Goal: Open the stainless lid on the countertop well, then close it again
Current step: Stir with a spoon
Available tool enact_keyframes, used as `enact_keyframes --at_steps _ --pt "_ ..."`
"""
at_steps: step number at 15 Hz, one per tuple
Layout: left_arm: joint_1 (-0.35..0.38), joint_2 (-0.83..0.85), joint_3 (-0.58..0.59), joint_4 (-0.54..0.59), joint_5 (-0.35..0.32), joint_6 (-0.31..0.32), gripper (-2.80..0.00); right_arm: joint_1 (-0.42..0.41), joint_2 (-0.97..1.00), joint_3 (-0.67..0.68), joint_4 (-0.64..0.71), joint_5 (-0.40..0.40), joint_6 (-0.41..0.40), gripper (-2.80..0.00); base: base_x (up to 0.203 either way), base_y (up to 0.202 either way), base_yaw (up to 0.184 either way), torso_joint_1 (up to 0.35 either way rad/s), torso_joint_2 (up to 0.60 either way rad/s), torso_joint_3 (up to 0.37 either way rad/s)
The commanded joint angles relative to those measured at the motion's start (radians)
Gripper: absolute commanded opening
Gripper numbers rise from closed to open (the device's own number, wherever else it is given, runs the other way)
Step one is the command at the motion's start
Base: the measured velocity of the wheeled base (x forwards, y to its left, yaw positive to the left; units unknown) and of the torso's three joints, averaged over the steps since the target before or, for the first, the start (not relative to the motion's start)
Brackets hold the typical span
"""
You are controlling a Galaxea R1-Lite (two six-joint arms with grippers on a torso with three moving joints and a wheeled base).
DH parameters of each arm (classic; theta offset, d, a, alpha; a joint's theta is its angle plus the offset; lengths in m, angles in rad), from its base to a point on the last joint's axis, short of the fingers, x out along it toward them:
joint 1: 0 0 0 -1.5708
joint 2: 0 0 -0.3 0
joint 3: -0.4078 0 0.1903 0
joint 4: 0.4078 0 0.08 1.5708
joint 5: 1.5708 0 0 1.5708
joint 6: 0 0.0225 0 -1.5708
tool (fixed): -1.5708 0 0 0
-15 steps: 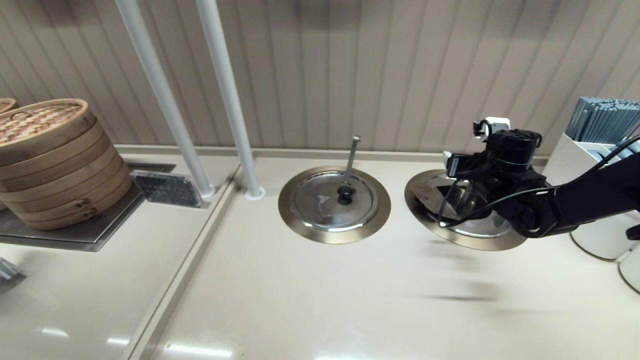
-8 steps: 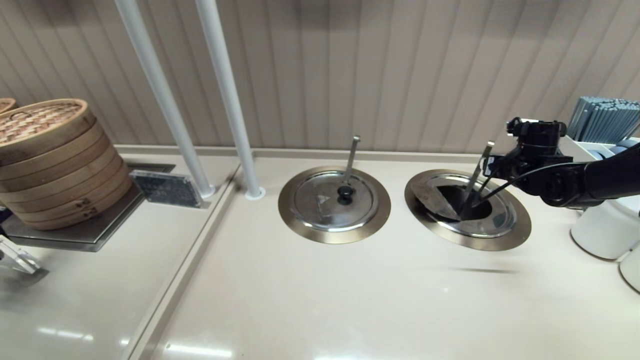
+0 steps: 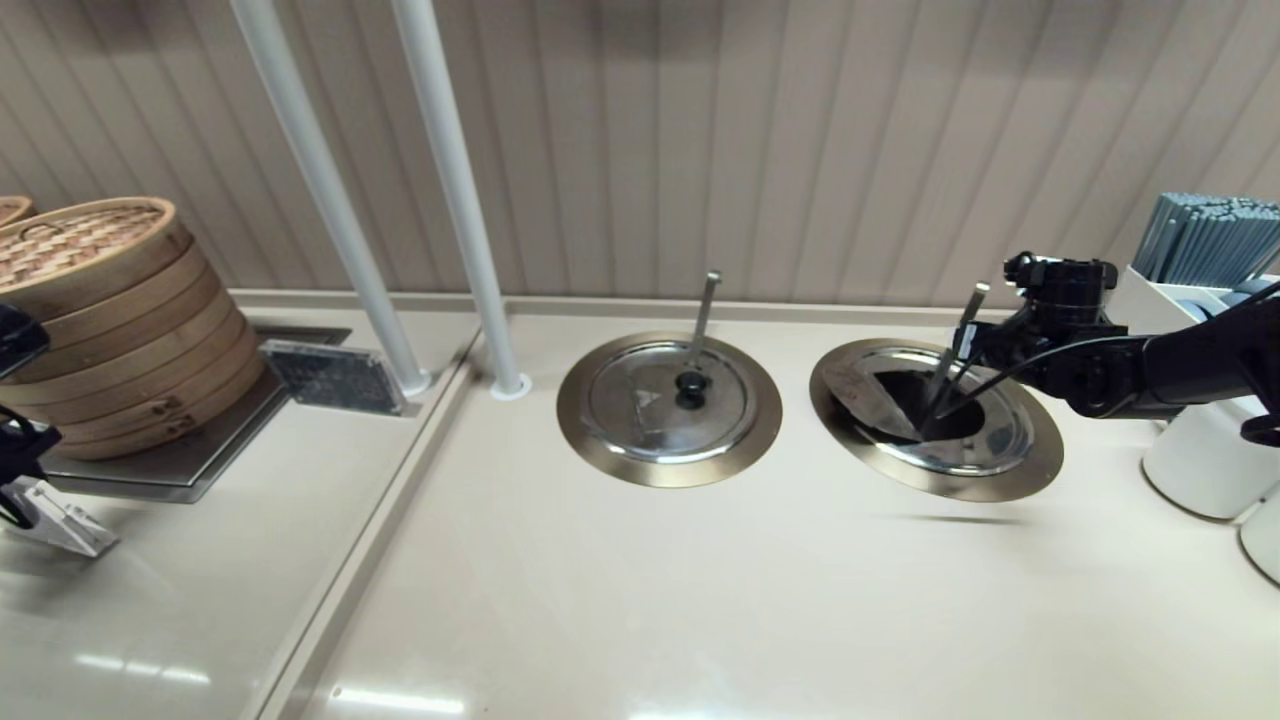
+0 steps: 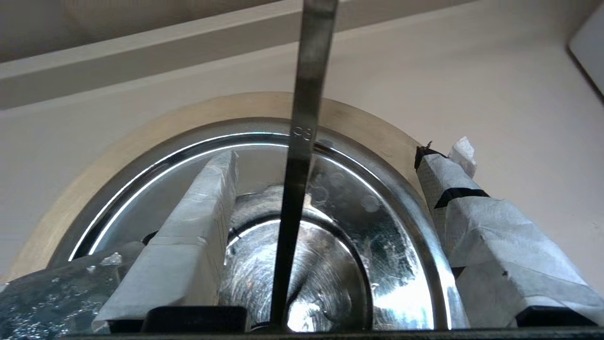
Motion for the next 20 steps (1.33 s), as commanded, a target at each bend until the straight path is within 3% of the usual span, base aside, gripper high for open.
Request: enact_keyframes --at_steps 1,6,11,14,19,20 --pt "0.000 0.000 0.000 0.000 0.000 0.000 -2.80 -0.003 0.035 -0.019 -0.022 0.009 0.001 0.00 0.000 0.000 0.000 0.000 0.00 0.000" --pt "0.000 0.000 0.000 0.000 0.000 0.000 -2.80 -0.019 0.163 -0.121 -0.136 0.013 0.001 0.00 0.000 0.000 0.000 0.000 0.00 0.000" --pt "0.000 0.000 0.000 0.000 0.000 0.000 -2.80 -0.023 0.293 -0.249 -0.146 0.016 0.005 0.00 0.000 0.000 0.000 0.000 0.00 0.000" --pt "0.000 0.000 0.000 0.000 0.000 0.002 -2.80 -0.010 0.310 -0.295 -0.143 0.016 0.058 0.00 0.000 0.000 0.000 0.000 0.00 0.000" --pt "0.000 0.000 0.000 0.000 0.000 0.001 -2.80 -0.001 0.332 -0.307 -0.146 0.011 0.063 0.00 0.000 0.000 0.000 0.000 0.00 0.000" --pt "0.000 0.000 0.000 0.000 0.000 0.000 -2.80 0.000 0.333 -0.307 -0.146 0.010 0.064 -2.80 0.000 0.000 0.000 0.000 0.00 0.000"
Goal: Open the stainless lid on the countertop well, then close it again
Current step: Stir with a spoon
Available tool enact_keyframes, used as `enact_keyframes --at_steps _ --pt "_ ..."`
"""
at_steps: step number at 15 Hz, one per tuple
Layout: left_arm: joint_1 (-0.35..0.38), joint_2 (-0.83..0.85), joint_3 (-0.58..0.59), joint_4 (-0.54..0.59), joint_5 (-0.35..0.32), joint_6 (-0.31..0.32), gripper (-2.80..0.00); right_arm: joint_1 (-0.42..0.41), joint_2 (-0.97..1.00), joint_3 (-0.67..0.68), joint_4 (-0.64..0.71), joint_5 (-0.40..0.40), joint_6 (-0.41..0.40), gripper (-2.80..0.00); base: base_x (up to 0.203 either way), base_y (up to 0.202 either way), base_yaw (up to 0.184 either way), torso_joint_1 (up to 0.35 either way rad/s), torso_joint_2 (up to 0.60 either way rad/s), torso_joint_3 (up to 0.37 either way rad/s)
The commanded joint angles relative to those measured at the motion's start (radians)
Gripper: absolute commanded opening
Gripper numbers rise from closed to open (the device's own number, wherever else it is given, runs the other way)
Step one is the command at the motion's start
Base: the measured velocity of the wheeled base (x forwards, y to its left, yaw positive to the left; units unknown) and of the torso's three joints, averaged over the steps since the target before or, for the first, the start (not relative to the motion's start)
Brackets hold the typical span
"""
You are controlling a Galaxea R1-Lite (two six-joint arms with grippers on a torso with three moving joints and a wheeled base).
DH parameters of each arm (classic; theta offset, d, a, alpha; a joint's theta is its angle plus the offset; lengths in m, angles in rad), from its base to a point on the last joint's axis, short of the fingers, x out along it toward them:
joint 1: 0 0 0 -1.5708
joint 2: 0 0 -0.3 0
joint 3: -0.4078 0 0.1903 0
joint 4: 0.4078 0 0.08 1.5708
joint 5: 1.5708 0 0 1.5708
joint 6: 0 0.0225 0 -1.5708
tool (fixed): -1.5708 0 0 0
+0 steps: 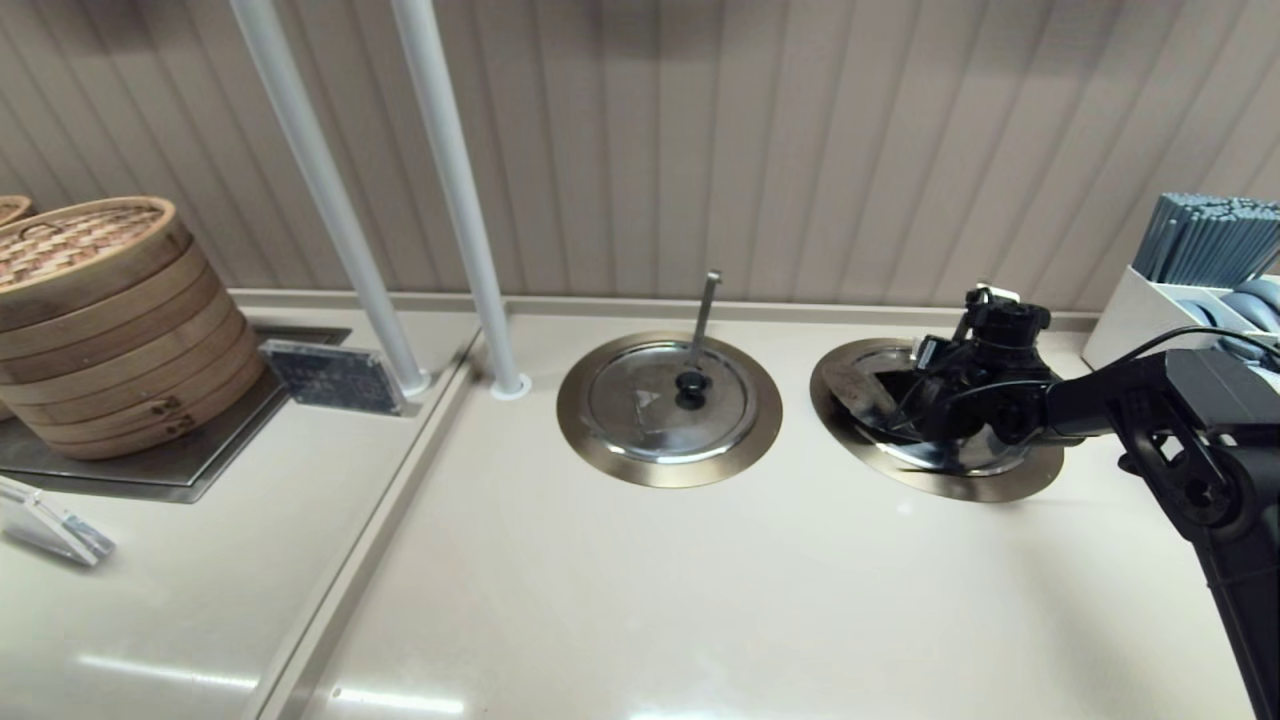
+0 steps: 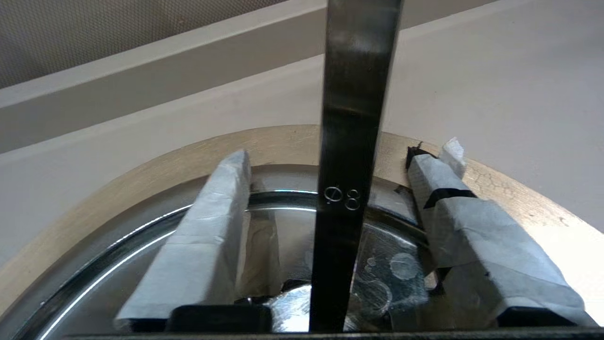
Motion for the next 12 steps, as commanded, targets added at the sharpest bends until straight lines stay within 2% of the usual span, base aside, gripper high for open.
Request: enact_keyframes --at_steps 1,12 --pt "0.000 0.000 0.000 0.001 0.000 0.000 -2.80 0.000 0.006 -0.001 -0.005 -0.003 0.003 -2.80 0.000 0.000 0.000 0.000 0.00 0.000" --pt "0.000 0.000 0.000 0.001 0.000 0.000 -2.80 -0.007 -0.068 0.019 -0.006 -0.047 0.019 -2.80 0.000 0.000 0.000 0.000 0.00 0.000"
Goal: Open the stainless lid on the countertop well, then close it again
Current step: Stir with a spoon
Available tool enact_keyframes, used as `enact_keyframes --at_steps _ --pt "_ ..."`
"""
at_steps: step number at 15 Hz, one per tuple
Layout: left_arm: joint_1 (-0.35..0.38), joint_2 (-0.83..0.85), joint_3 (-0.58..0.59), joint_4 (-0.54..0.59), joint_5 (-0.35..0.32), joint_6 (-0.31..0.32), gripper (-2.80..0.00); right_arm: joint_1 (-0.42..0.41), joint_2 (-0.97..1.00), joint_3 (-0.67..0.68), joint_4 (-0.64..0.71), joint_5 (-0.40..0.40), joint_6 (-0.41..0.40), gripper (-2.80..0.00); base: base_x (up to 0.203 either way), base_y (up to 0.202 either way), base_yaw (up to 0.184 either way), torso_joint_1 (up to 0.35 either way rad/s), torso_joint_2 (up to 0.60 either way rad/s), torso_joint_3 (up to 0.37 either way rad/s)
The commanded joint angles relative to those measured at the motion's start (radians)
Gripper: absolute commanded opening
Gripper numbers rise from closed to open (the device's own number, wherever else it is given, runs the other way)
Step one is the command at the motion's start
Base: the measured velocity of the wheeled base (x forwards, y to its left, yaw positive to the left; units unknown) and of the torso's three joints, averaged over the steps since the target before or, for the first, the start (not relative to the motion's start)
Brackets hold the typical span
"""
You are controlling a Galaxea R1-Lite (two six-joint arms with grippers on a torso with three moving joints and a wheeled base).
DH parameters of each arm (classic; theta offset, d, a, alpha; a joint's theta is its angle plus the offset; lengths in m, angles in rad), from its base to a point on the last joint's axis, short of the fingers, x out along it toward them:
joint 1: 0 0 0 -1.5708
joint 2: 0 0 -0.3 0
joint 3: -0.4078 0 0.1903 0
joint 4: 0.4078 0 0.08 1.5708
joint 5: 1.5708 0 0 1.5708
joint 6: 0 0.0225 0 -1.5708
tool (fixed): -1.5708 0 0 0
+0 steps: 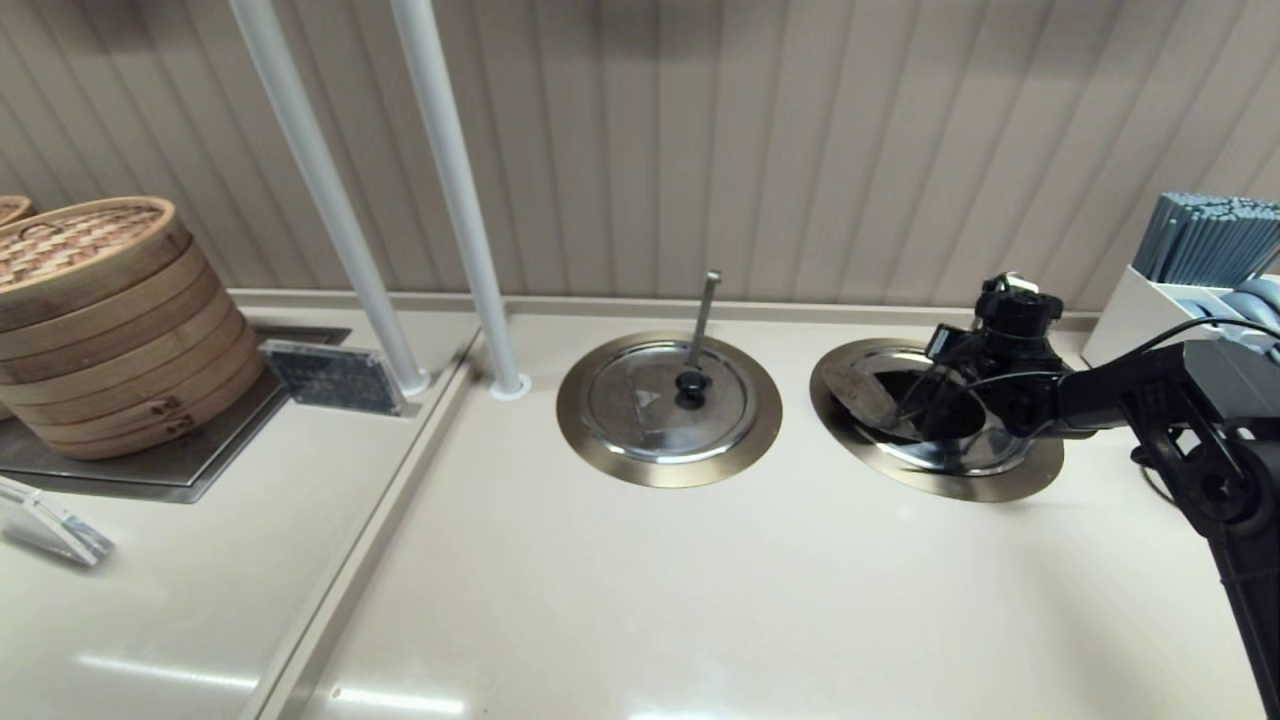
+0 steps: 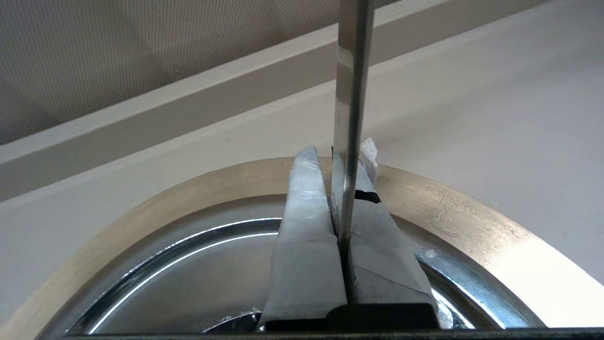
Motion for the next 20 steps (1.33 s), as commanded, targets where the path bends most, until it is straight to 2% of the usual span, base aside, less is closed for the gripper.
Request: enact_keyframes --at_steps 1,5,7,10,17,20 --pt "0.000 0.000 0.000 0.000 0.000 0.000 -2.80 0.000 -0.048 0.028 -0.004 -0.002 0.004 -2.80 0.000 0.000 0.000 0.000 0.00 0.000" --pt "0.000 0.000 0.000 0.000 0.000 0.000 -2.80 0.005 -0.201 0.202 -0.004 0.008 0.007 -2.80 0.000 0.000 0.000 0.000 0.00 0.000" --pt "0.000 0.000 0.000 0.000 0.000 0.000 -2.80 0.014 -0.262 0.232 -0.002 0.012 0.004 -2.80 0.000 0.000 0.000 0.000 0.00 0.000" --pt "0.000 0.000 0.000 0.000 0.000 0.000 -2.80 0.045 -0.313 0.319 -0.005 0.013 -0.071 -2.80 0.000 0.000 0.000 0.000 0.00 0.000" --pt "0.000 0.000 0.000 -0.001 0.000 0.000 -2.80 0.067 -0.317 0.324 -0.091 -0.008 -0.085 -2.80 0.000 0.000 0.000 0.000 0.00 0.000" --pt "0.000 0.000 0.000 -0.001 0.000 0.000 -2.80 0.083 -0.359 0.378 -0.104 -0.002 -0.091 -2.80 0.000 0.000 0.000 0.000 0.00 0.000"
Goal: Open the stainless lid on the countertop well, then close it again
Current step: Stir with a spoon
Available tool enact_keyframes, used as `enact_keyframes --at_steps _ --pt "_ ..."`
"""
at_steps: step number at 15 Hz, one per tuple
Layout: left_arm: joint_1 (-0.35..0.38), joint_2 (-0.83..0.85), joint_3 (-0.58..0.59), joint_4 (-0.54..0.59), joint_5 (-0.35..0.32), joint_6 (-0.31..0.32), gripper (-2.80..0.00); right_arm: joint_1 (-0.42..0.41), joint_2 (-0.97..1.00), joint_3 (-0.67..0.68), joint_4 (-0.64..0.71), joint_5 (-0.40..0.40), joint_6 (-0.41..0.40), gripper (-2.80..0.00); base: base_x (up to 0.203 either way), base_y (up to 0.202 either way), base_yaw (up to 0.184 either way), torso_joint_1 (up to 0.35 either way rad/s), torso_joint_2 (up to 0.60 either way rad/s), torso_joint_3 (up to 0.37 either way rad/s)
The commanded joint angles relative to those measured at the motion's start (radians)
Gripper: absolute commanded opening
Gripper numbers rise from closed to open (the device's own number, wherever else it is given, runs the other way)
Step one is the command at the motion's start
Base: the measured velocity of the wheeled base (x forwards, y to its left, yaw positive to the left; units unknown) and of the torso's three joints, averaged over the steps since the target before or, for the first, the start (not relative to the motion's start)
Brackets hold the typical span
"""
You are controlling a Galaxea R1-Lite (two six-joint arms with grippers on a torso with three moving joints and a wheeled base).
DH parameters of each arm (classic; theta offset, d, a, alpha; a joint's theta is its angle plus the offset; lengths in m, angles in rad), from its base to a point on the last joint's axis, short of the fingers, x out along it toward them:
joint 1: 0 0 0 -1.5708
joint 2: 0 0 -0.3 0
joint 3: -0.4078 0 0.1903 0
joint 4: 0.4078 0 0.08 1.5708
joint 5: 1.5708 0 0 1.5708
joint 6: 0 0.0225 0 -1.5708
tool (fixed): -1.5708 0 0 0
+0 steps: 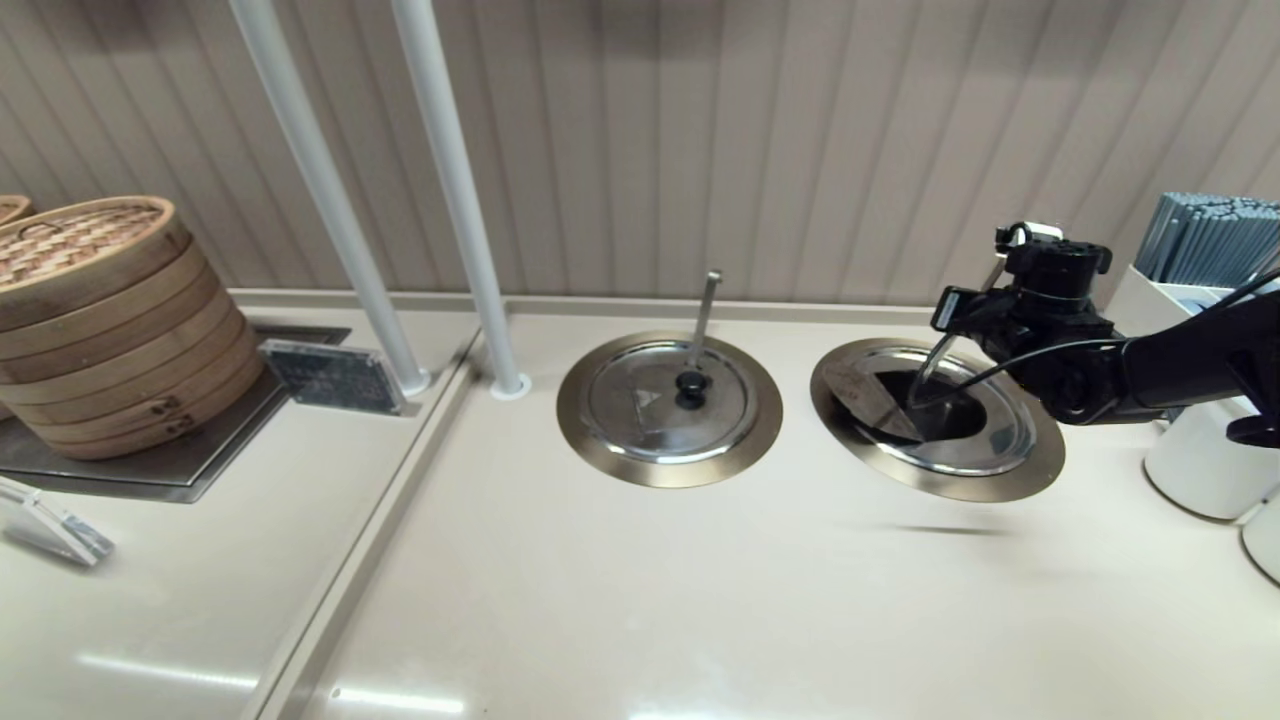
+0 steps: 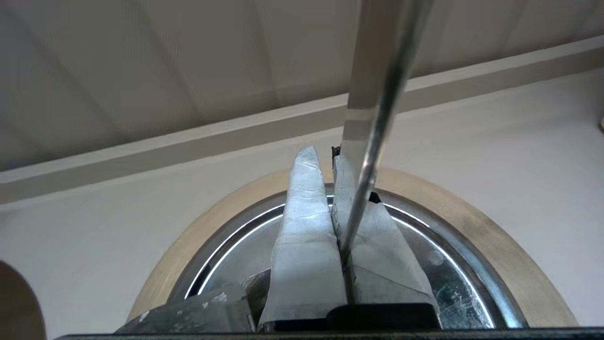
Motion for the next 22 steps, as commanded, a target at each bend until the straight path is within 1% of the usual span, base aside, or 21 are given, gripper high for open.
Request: enact_keyframes --at_steps 1,2,3,4,5,6,7,8,10,11,12,13,15,17,19,21,22 --pt "0.000 0.000 0.000 0.001 0.000 0.000 -2.80 0.007 -0.053 0.039 -0.002 0.005 -0.004 -2.80 0.000 0.000 0.000 0.000 0.00 0.000" --pt "0.000 0.000 0.000 0.001 0.000 0.001 -2.80 0.009 -0.079 0.064 0.004 0.022 -0.008 -2.80 0.000 0.000 0.000 0.000 0.00 0.000" --pt "0.000 0.000 0.000 0.001 0.000 0.000 -2.80 0.009 -0.100 0.088 0.025 0.042 -0.038 -2.80 0.000 0.000 0.000 0.000 0.00 0.000" --pt "0.000 0.000 0.000 0.001 0.000 0.000 -2.80 0.003 -0.114 0.103 0.061 0.049 -0.098 -2.80 0.000 0.000 0.000 0.000 0.00 0.000" --pt "0.000 0.000 0.000 0.000 0.000 0.000 -2.80 -0.012 -0.122 0.109 0.109 0.052 -0.137 -2.80 0.000 0.000 0.000 0.000 0.00 0.000" --pt "0.000 0.000 0.000 0.001 0.000 0.000 -2.80 -0.035 -0.127 0.107 0.174 0.054 -0.175 -2.80 0.000 0.000 0.000 0.000 0.00 0.000" --pt "0.000 0.000 0.000 0.001 0.000 0.001 -2.80 -0.060 -0.119 0.095 0.210 0.054 -0.209 -2.80 0.000 0.000 0.000 0.000 0.00 0.000" --pt "0.000 0.000 0.000 0.001 0.000 0.000 -2.80 -0.073 -0.097 0.074 0.213 0.050 -0.219 -2.80 0.000 0.000 0.000 0.000 0.00 0.000" --pt "0.000 0.000 0.000 0.001 0.000 0.000 -2.80 -0.077 -0.034 0.005 0.176 0.007 -0.209 -2.80 0.000 0.000 0.000 0.000 0.00 0.000" --pt "0.000 0.000 0.000 0.001 0.000 0.000 -2.80 -0.071 -0.012 -0.026 0.136 -0.013 -0.167 -2.80 0.000 0.000 0.000 0.000 0.00 0.000" --pt "0.000 0.000 0.000 0.001 0.000 0.001 -2.80 -0.047 -0.006 -0.040 0.113 -0.021 -0.098 -2.80 0.000 0.000 0.000 0.000 0.00 0.000" --pt "0.000 0.000 0.000 0.000 0.000 0.002 -2.80 -0.025 -0.015 -0.035 0.107 -0.024 -0.066 -2.80 0.000 0.000 0.000 0.000 0.00 0.000" --pt "0.000 0.000 0.000 0.001 0.000 0.001 -2.80 0.010 -0.053 0.007 0.103 -0.017 -0.037 -2.80 0.000 0.000 0.000 0.000 0.00 0.000" --pt "0.000 0.000 0.000 0.001 0.000 0.000 -2.80 0.033 -0.096 0.045 0.103 0.019 -0.008 -2.80 0.000 0.000 0.000 0.000 0.00 0.000" --pt "0.000 0.000 0.000 0.001 0.000 0.000 -2.80 0.023 -0.128 0.066 0.122 0.044 -0.018 -2.80 0.000 0.000 0.000 0.000 0.00 0.000" --pt "0.000 0.000 0.000 0.000 0.000 0.000 -2.80 -0.021 -0.122 0.064 0.159 0.045 -0.096 -2.80 0.000 0.000 0.000 0.000 0.00 0.000" --pt "0.000 0.000 0.000 0.001 0.000 0.000 -2.80 -0.036 -0.094 0.056 0.159 0.042 -0.122 -2.80 0.000 0.000 0.000 0.000 0.00 0.000"
